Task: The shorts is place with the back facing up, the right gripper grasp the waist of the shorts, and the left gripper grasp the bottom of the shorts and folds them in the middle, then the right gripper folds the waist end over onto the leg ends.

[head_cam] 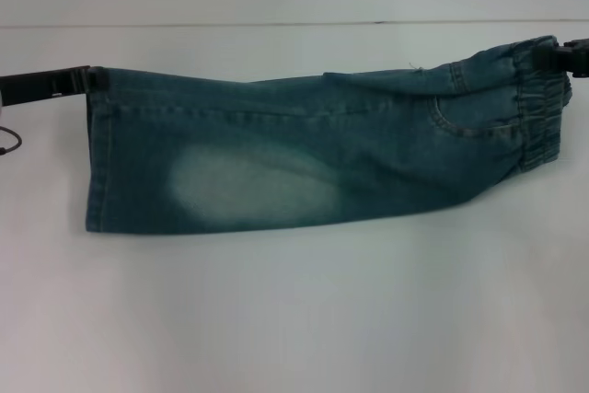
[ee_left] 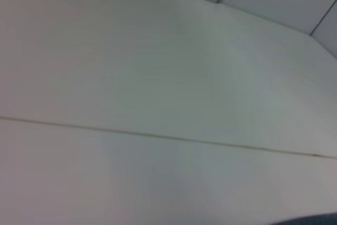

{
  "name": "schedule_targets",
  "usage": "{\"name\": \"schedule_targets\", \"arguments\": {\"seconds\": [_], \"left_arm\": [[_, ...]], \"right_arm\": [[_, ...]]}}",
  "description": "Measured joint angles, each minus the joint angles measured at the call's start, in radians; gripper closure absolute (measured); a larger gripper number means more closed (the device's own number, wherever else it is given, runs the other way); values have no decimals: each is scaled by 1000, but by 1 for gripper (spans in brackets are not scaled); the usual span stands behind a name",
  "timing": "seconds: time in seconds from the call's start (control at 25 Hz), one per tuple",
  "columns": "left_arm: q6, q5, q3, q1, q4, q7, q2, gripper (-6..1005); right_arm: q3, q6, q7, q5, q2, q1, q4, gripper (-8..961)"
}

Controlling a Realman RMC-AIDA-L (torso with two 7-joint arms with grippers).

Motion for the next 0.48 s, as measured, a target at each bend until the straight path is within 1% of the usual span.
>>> {"name": "schedule_targets", "arguments": {"seconds": [0.12,0.48], "left_arm": [[-4,-2,-1,0,7,-3,2,996],[-17,-1,-1,0,8,-18,27,996]], "right_arm": [[0,0,-1,0,0,0,1,892],[-10,0,-2,0,3,6,9,891]]}}
